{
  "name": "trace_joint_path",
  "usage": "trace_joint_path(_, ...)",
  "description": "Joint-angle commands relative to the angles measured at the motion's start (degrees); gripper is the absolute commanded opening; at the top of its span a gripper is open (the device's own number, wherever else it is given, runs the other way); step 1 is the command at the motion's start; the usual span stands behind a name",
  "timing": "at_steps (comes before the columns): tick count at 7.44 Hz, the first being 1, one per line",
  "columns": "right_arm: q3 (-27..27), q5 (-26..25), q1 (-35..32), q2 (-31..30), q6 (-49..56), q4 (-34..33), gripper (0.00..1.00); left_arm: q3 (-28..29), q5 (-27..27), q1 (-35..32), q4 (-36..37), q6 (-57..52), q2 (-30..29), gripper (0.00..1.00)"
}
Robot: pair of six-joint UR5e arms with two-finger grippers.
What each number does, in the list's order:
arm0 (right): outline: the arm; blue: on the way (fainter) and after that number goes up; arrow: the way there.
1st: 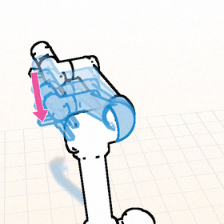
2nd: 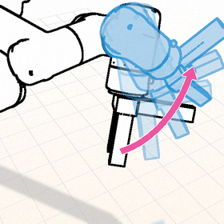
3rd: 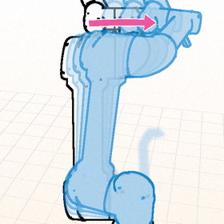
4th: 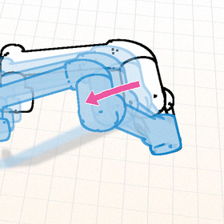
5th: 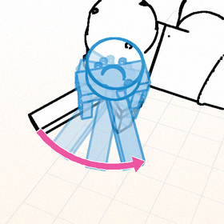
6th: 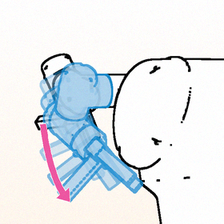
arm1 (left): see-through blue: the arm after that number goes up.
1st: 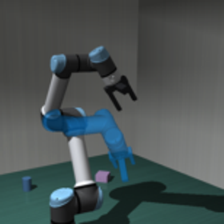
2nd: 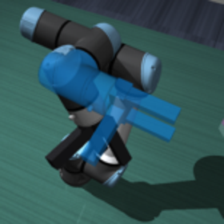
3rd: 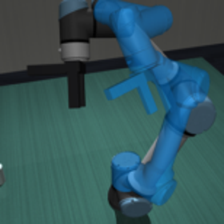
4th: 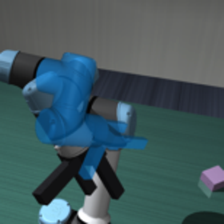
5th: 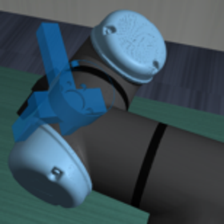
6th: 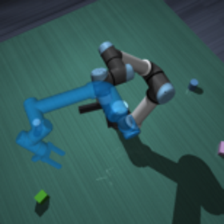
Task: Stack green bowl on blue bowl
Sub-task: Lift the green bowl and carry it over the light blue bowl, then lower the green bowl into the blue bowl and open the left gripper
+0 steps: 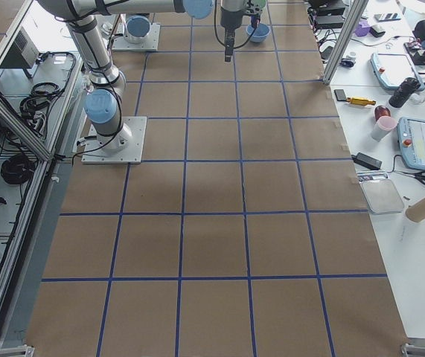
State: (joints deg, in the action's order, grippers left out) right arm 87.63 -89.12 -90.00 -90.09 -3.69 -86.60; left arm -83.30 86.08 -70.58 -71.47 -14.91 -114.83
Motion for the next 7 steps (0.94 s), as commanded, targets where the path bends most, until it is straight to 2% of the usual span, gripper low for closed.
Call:
trace_joint_path(1,0.0,0.0,0.0,0.0,0.0,0.0,1.0,3.0,-2.6,-1.9,1.1,3.7,-5.2,0.0)
trace_joint_path(7,0.0,0.0,0.0,0.0,0.0,0.0,1.0,3.8,0.1,-4.0,1.8,1.6,-7.6,0.0)
